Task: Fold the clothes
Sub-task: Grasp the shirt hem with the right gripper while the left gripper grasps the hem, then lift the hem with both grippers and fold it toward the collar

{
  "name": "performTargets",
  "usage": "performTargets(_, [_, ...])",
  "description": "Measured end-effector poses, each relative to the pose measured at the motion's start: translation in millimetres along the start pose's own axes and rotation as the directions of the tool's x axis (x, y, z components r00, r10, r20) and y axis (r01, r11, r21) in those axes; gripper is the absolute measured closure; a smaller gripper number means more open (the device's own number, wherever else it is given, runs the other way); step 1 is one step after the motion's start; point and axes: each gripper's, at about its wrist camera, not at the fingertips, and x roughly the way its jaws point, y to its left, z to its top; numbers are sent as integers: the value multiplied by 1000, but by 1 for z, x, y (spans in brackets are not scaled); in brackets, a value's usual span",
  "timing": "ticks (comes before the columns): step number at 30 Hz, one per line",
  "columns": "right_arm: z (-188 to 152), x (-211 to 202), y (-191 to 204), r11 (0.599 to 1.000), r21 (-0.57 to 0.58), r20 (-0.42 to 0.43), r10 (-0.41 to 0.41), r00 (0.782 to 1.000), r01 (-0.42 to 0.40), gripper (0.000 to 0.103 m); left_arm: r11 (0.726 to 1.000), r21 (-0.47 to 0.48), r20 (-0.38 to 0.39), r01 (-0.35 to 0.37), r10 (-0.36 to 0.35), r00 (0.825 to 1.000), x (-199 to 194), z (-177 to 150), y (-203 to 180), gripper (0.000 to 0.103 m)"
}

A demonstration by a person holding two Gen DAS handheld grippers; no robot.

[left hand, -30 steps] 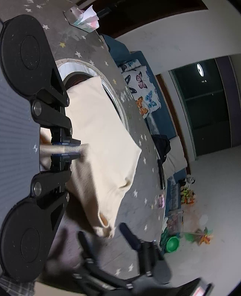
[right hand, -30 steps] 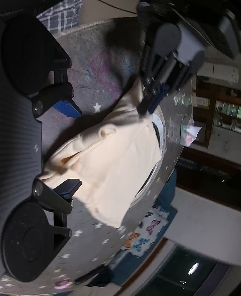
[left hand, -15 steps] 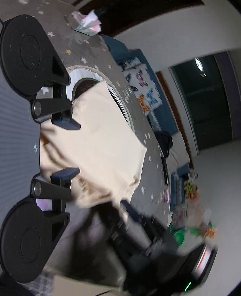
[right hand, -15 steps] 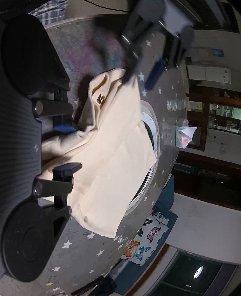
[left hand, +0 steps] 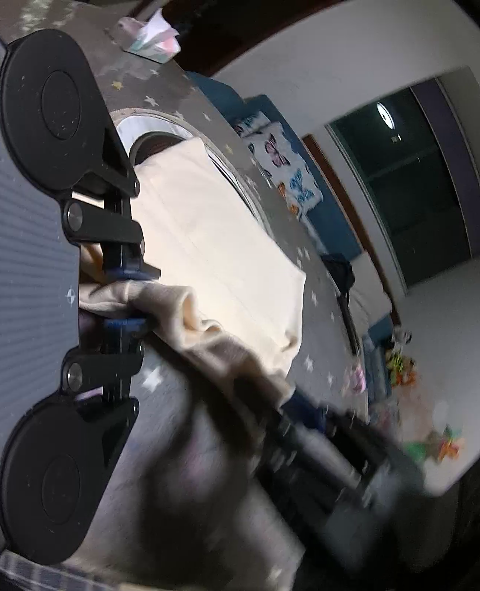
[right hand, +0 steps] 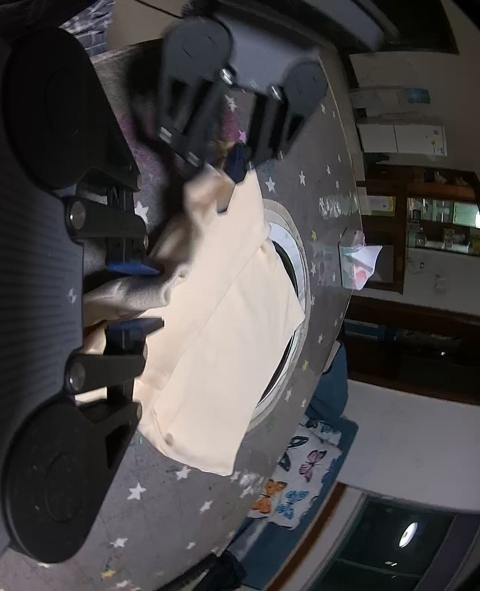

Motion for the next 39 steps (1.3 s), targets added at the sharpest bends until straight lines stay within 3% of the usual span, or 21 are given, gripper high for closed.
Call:
performTargets(1, [-1, -1, 2, 1000, -20, 2, -4, 1000, 4, 51, 1000, -18, 2, 6, -6, 1000, 0, 3, 4, 87])
performTargets(6, [-11, 4, 14, 990, -141, -9, -20, 1000, 19, 48, 997, -78, -3, 30, -30, 1000, 1, 12, 22, 88])
performTargets(9, [-16, 10, 14, 986, -164, -12, -42, 999, 39, 54, 994, -100, -11, 34, -35, 999, 2, 13, 30, 87])
performTargets(12, [-18, 15, 8, 989, -140, -21, -57, 998, 53, 69, 997, -70, -13, 17, -18, 1000, 0, 10, 28, 80])
performTargets(14, [-16, 16, 1, 994, -97, -22, -51, 998, 49, 78, 1000, -17, -7, -18, 18, 1000, -5, 5, 21, 57])
performTargets(18, [-13, 11, -9, 999, -26, -13, -37, 999, 37, 87, 994, 86, -14, -69, 70, 997, -11, -14, 8, 51])
performTargets(21, [-11, 7, -11, 999, 6, -7, -38, 999, 38, 88, 988, 126, -24, -84, 88, 996, -11, -23, 6, 57])
performTargets(23, [-10, 4, -10, 999, 22, -3, -42, 999, 42, 90, 988, 128, -26, -82, 86, 996, -12, -26, 8, 74])
performTargets(26, [-8, -2, -8, 998, 53, 9, -39, 999, 39, 91, 992, 110, -21, -58, 61, 998, -17, -28, 14, 90])
performTargets(33, [-4, -32, 9, 998, 61, 35, -26, 999, 24, 92, 999, 43, 11, -11, 11, 1000, -55, -27, 19, 92])
performTargets(39, [-7, -90, 41, 995, 86, 45, 40, 998, -44, 92, 1000, -17, 40, 13, -12, 999, -109, -25, 12, 92])
